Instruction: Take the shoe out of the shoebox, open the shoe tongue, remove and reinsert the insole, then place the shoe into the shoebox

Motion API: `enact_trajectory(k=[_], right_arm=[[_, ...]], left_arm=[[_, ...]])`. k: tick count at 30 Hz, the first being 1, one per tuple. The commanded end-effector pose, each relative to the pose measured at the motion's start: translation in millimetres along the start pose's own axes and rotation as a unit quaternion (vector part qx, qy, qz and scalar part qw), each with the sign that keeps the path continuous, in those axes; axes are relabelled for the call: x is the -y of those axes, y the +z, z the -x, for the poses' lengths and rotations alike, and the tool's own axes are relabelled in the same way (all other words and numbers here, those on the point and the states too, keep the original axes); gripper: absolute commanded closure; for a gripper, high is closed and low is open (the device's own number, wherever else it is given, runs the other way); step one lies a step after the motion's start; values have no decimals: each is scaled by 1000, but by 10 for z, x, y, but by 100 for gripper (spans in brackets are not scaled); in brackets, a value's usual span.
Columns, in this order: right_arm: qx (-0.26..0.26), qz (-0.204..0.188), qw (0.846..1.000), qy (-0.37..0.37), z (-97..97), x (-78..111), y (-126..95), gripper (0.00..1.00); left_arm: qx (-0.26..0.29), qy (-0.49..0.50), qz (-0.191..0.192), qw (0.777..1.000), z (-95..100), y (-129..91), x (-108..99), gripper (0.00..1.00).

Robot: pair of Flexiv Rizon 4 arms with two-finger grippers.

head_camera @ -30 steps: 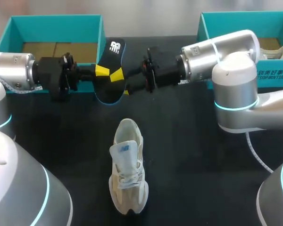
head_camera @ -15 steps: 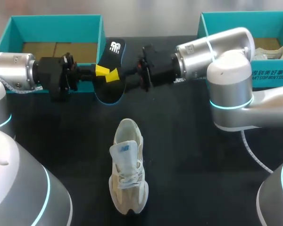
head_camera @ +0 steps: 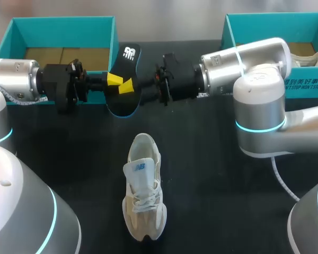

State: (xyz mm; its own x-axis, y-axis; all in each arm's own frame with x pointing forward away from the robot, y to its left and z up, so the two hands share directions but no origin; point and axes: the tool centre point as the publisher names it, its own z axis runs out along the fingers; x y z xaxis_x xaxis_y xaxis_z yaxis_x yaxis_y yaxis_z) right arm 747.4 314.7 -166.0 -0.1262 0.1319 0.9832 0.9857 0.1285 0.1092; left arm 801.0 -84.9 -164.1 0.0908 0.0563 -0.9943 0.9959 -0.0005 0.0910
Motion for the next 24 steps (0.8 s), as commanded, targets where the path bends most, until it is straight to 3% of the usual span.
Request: enact_trajectory(k=[1, 6, 16, 24], right_arm=[[0, 7, 1000, 0, 0, 40, 9, 63], [2, 14, 1000, 5, -4, 23, 5, 70], [0, 25, 1000, 5, 1, 11, 4, 69], [-4, 30, 1000, 2, -6, -7, 11, 77]], left_arm=[[0, 1, 0, 1000, -8, 8, -4, 100], [0, 1, 0, 1000, -8, 8, -4, 100], [0, 1, 0, 1000, -8, 8, -4, 100], [0, 1, 0, 1000, -8, 8, -4, 100]])
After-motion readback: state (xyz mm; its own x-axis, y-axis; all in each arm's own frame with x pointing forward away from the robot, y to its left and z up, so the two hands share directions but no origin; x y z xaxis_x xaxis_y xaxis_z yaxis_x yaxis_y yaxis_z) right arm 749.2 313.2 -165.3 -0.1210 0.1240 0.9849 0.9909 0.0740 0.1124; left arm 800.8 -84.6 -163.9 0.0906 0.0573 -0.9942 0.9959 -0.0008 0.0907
